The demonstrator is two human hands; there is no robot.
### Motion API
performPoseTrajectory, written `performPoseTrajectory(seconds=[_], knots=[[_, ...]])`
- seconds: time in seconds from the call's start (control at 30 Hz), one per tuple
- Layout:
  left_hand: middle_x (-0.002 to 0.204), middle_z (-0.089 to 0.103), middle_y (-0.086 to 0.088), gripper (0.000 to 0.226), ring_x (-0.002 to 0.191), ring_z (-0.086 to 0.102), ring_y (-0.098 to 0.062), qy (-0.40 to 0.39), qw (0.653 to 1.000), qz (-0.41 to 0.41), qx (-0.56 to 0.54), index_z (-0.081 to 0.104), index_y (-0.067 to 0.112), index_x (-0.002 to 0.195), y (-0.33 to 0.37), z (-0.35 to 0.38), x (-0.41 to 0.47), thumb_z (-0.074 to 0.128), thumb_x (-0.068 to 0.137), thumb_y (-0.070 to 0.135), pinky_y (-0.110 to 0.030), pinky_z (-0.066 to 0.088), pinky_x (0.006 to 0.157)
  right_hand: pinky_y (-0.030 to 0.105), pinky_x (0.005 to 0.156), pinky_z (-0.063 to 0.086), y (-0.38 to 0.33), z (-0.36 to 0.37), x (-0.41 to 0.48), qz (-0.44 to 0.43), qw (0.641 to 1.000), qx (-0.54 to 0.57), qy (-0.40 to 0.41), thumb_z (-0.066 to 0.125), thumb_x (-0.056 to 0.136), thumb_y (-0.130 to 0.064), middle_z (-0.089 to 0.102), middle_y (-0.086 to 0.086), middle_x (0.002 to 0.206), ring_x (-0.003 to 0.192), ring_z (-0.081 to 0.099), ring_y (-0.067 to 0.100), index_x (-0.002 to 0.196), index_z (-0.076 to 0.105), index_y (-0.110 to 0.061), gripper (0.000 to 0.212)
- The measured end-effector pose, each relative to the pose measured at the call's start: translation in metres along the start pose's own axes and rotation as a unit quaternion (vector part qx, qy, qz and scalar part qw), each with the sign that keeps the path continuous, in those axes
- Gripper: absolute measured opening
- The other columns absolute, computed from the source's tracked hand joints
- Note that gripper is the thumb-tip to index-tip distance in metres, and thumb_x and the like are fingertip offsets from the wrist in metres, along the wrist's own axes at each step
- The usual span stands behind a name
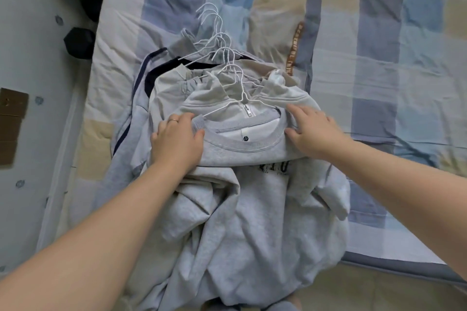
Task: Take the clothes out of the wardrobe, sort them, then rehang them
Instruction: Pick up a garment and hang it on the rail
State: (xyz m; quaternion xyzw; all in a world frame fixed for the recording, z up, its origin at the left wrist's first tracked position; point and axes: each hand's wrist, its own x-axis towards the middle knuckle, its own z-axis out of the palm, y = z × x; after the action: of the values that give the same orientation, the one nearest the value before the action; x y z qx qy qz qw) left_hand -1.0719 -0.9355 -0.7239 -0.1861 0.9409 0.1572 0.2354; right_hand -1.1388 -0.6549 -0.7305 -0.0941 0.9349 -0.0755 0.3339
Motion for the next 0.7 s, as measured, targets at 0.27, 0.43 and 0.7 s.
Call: performPoseTrajectory(seconds=[0.27, 0.43, 0.7], knots=[[0.120, 0.060, -0.013, 0.023, 0.113, 0.052, -0.035, 0.093, 0.988, 0.055, -0.107, 0.060, 0.011, 0.119, 0.011, -0.023, -0.009, 0.051, 0.100, 0.021, -0.049, 0.039, 0.098, 0.048, 0.090, 0.046, 0.009, -0.015, 0.015, 0.025, 0.998, 0.042, 0.026, 0.050, 0.091, -0.028, 0.060, 0.010, 0.122, 0.111, 0.055, 0.035, 0.116, 0.055, -0.021, 0.026], [0.117, 0.061, -0.013, 0.022, 0.111, 0.053, -0.034, 0.150, 0.971, 0.103, -0.157, 0.063, 0.007, 0.117, 0.033, -0.068, -0.027, 0.053, 0.098, 0.014, -0.050, 0.040, 0.097, 0.036, 0.062, 0.040, 0.018, -0.067, -0.006, 0.017, 0.992, 0.097, 0.075, 0.051, 0.093, -0.021, 0.054, 0.003, 0.072, 0.081, 0.056, 0.034, 0.070, 0.049, -0.020, 0.024], [0.115, 0.062, -0.013, 0.020, 0.108, 0.054, -0.036, 0.213, 0.955, 0.144, -0.151, 0.064, 0.008, 0.113, 0.075, -0.155, -0.065, 0.053, 0.097, 0.015, -0.048, 0.039, 0.096, 0.037, 0.062, 0.040, 0.024, -0.152, -0.092, 0.007, 0.976, 0.133, 0.175, 0.057, 0.090, -0.020, 0.057, 0.005, 0.072, 0.076, 0.053, 0.031, 0.079, 0.057, -0.018, 0.012]])
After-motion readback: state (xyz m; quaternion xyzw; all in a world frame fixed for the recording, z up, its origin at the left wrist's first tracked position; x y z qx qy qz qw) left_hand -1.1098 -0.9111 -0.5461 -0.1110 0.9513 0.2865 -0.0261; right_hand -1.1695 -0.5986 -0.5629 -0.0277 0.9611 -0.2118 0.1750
